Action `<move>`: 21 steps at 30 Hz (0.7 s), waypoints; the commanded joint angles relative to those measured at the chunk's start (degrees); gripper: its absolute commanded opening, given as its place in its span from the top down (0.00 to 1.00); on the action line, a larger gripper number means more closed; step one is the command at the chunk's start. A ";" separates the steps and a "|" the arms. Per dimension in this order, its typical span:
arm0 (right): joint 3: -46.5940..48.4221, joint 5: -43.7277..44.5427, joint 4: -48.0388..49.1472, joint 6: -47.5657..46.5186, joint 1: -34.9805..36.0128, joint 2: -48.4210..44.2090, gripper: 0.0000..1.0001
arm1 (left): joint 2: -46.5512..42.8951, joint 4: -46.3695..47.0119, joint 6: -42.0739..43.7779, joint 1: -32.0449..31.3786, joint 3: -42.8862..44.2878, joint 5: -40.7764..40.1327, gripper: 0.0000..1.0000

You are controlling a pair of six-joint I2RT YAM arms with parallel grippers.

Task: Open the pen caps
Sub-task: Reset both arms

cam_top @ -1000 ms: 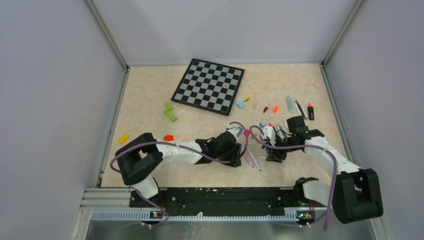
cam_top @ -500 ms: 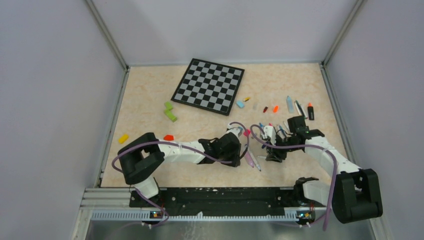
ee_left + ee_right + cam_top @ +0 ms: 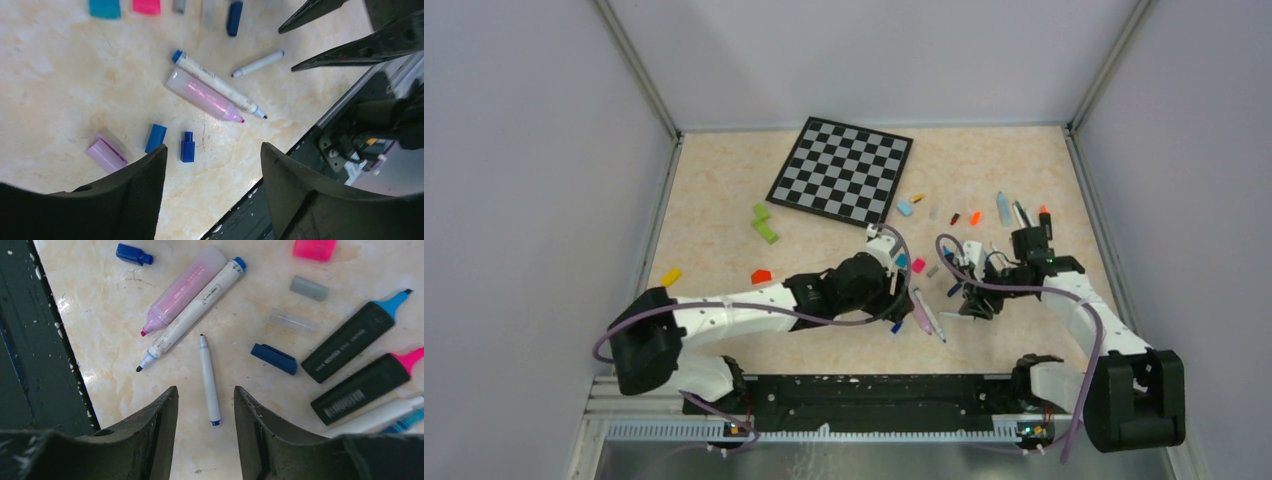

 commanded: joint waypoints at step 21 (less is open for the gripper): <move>44.98 -0.81 -2.63 46.17 -26.87 -6.24 0.06 | -26.59 -17.16 20.00 36.04 20.61 6.27 0.01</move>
